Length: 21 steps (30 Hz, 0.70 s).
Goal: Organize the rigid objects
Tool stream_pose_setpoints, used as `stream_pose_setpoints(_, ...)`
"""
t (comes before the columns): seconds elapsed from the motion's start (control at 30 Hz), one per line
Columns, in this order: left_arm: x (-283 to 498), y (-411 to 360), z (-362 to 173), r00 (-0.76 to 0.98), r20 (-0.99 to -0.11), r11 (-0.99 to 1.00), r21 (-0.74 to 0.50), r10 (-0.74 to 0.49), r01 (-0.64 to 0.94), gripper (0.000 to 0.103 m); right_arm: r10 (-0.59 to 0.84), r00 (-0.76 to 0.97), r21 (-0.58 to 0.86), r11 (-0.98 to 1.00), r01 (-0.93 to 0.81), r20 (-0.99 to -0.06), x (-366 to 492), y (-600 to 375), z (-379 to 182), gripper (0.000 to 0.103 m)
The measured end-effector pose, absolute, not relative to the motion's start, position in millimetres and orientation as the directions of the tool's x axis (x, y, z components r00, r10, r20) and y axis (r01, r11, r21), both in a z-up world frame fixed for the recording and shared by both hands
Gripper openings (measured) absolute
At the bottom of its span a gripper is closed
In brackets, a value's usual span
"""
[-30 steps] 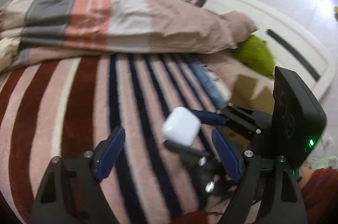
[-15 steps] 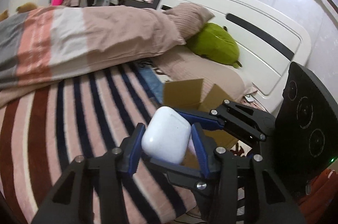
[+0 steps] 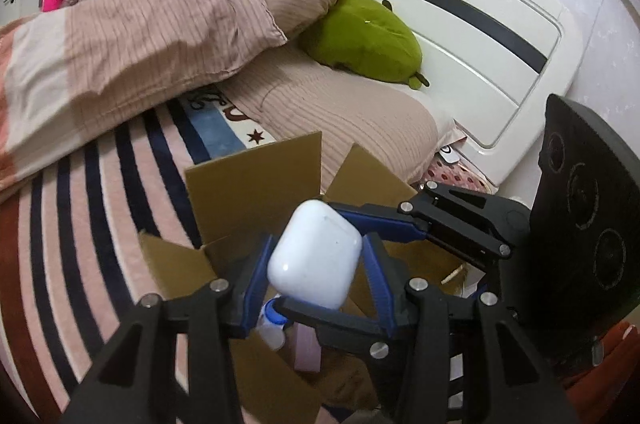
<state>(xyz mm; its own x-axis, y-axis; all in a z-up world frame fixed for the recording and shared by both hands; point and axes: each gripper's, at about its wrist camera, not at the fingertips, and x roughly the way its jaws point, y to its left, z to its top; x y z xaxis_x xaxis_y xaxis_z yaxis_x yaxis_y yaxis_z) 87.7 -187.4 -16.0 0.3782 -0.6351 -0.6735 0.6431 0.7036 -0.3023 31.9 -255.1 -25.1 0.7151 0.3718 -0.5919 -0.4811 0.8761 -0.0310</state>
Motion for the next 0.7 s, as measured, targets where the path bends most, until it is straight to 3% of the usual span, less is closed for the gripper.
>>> stream_pose_setpoints(0.03, 88.7, -188.3, -16.7, 0.390, -0.678, 0.714, -0.288, -0.623, 0.638, 0.051, 0.365, 0.709, -0.023, 0.881, -0.473, -0.603, 35.7, -258.6, -27.3, 0.049)
stream_pose_setpoints(0.1, 89.7, -188.1, -16.2, 0.428, -0.678, 0.737, -0.254, -0.597, 0.626, 0.076, 0.341, 0.696, -0.021, 0.890, -0.455, -0.632, 41.5, -261.7, -33.0, 0.055)
stream_pose_setpoints(0.13, 88.3, -184.7, -14.7, 0.452, -0.673, 0.750, -0.238, -0.585, 0.617, 0.079, 0.329, 0.696, -0.022, 0.896, -0.444, -0.639, 43.1, -264.1, -35.4, 0.059)
stream_pose_setpoints(0.23, 84.3, -175.6, -11.5, 0.482, -0.669, 0.770, -0.221, -0.566, 0.599, 0.082, 0.332, 0.691, -0.007, 0.899, -0.438, -0.642, 42.3, -267.9, -39.3, 0.065)
stream_pose_setpoints(0.4, 69.1, -148.0, -3.1, 0.566, -0.649, 0.829, -0.190, -0.507, 0.525, 0.099, 0.338, 0.691, 0.005, 0.900, -0.436, -0.639, 37.6, -263.9, -38.6, 0.077)
stream_pose_setpoints(0.5, 56.8, -123.1, 0.5, 0.621, -0.642, 0.875, -0.178, -0.450, 0.450, 0.101, 0.350, 0.697, 0.009, 0.897, -0.442, -0.626, 32.9, -258.6, -33.2, 0.088)
stream_pose_setpoints(0.7, 33.4, -66.0, 5.5, 0.714, -0.626, 0.948, -0.160, -0.312, 0.274, 0.101, 0.396, 0.700, 0.016, 0.876, -0.482, -0.594, 14.7, -241.8, -20.2, 0.093)
